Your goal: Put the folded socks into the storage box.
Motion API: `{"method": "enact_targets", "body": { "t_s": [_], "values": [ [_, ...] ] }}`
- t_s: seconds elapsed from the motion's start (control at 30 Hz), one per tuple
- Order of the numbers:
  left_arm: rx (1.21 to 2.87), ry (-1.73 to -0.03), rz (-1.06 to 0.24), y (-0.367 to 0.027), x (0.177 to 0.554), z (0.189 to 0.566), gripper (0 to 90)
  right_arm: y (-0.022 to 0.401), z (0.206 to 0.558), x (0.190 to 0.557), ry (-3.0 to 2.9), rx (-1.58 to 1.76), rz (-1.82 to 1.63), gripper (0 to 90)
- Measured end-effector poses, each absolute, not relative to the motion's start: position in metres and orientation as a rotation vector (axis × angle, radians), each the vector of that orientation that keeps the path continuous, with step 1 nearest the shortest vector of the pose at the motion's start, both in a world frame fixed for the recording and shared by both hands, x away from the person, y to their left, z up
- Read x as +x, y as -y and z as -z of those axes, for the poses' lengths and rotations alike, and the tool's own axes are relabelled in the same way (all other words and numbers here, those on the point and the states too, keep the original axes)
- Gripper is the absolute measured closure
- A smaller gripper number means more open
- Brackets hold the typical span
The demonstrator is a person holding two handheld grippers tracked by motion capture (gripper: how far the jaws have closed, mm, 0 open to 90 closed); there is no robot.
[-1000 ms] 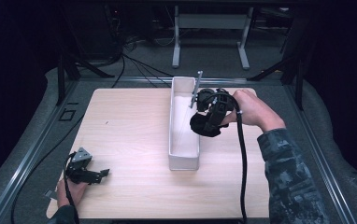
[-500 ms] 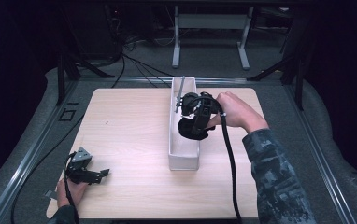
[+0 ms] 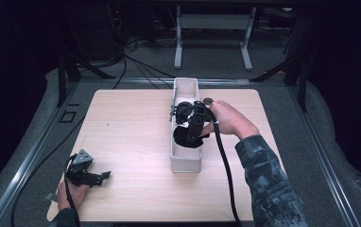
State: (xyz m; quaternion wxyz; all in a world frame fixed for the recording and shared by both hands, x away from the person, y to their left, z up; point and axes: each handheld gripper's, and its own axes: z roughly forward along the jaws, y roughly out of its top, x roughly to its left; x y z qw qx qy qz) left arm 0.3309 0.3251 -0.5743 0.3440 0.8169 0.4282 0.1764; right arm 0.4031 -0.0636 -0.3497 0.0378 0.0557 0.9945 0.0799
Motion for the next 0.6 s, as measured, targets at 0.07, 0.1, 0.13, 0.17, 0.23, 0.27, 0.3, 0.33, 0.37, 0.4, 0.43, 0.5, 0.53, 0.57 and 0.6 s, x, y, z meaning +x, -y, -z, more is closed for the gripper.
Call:
{"method": "enact_targets", "body": {
  "t_s": [0.07, 0.1, 0.13, 0.17, 0.23, 0.27, 0.3, 0.33, 0.37, 0.4, 0.43, 0.5, 0.53, 0.57, 0.6],
  "values": [
    [2.122, -1.113, -0.459, -0.325, 0.331, 0.574, 0.4, 0.063, 0.354, 0.404, -3.047, 0.165, -0.25, 62.9],
    [2.122, -1.113, -0.459, -0.325, 0.331, 0.574, 0.4, 0.063, 0.357, 0.404, -3.048, 0.174, -0.263, 62.9],
    [2.122, -1.112, -0.459, -0.325, 0.331, 0.574, 0.4, 0.062, 0.359, 0.404, -3.053, 0.171, -0.261, 62.8],
    [2.124, -1.111, -0.461, -0.325, 0.331, 0.574, 0.4, 0.062, 0.362, 0.404, -3.052, 0.174, -0.256, 62.8],
    [2.124, -1.112, -0.46, -0.325, 0.331, 0.574, 0.4, 0.061, 0.367, 0.405, -3.055, 0.177, -0.248, 62.6],
    [2.124, -1.112, -0.46, -0.325, 0.331, 0.574, 0.4, 0.061, 0.37, 0.406, -3.056, 0.18, -0.245, 62.6],
    [2.124, -1.112, -0.46, -0.325, 0.331, 0.574, 0.4, 0.061, 0.372, 0.407, -3.057, 0.183, -0.246, 62.6],
    [2.124, -1.112, -0.46, -0.325, 0.331, 0.574, 0.4, 0.06, 0.374, 0.407, -3.059, 0.185, -0.245, 62.5],
    [2.124, -1.112, -0.46, -0.325, 0.331, 0.574, 0.4, 0.06, 0.376, 0.408, -3.059, 0.19, -0.246, 62.5],
    [2.124, -1.112, -0.46, -0.325, 0.331, 0.574, 0.4, 0.06, 0.378, 0.408, -3.059, 0.189, -0.248, 62.5],
    [2.123, -1.112, -0.461, -0.325, 0.331, 0.574, 0.4, 0.059, 0.38, 0.409, -3.061, 0.188, -0.243, 62.4],
    [2.123, -1.111, -0.461, -0.325, 0.331, 0.574, 0.4, 0.059, 0.384, 0.409, -3.063, 0.191, -0.239, 62.4],
    [2.123, -1.111, -0.461, -0.325, 0.331, 0.574, 0.4, 0.058, 0.386, 0.409, -3.062, 0.195, -0.229, 62.3],
    [2.123, -1.111, -0.46, -0.325, 0.331, 0.574, 0.4, 0.058, 0.387, 0.409, -3.059, 0.197, -0.225, 62.3],
    [2.123, -1.111, -0.46, -0.325, 0.331, 0.574, 0.4, 0.058, 0.389, 0.409, -3.063, 0.199, -0.231, 62.2]
  ]
}}
